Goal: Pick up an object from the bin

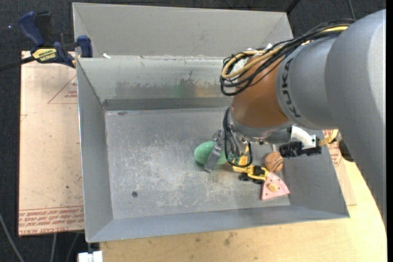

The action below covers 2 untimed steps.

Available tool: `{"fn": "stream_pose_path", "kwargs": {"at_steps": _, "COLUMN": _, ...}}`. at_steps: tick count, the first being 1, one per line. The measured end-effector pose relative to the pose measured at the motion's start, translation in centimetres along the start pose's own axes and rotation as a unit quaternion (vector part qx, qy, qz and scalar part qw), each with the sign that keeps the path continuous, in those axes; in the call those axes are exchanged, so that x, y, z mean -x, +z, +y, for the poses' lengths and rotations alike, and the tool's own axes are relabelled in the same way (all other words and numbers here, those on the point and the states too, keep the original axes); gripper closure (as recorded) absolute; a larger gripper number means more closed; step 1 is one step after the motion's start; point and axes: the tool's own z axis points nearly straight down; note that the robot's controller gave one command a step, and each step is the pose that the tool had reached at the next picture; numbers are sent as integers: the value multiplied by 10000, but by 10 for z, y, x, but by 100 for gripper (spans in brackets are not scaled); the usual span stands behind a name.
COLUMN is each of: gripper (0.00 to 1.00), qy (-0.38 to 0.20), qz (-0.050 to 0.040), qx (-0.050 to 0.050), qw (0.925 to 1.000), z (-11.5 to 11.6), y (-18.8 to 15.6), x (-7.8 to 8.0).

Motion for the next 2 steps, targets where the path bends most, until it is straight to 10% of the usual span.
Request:
{"fn": "stream_pose_path", "kwargs": {"at_steps": 1, "gripper": 100, "qy": -59, "qz": 9, "qx": -6, "qw": 10000, "z": 16, "y": -113, "x": -42}}
{"fn": "stream_pose_path", "kwargs": {"at_steps": 2, "gripper": 100, "qy": -57, "qz": 9, "qx": -6, "qw": 10000, "z": 16, "y": -113, "x": -42}}
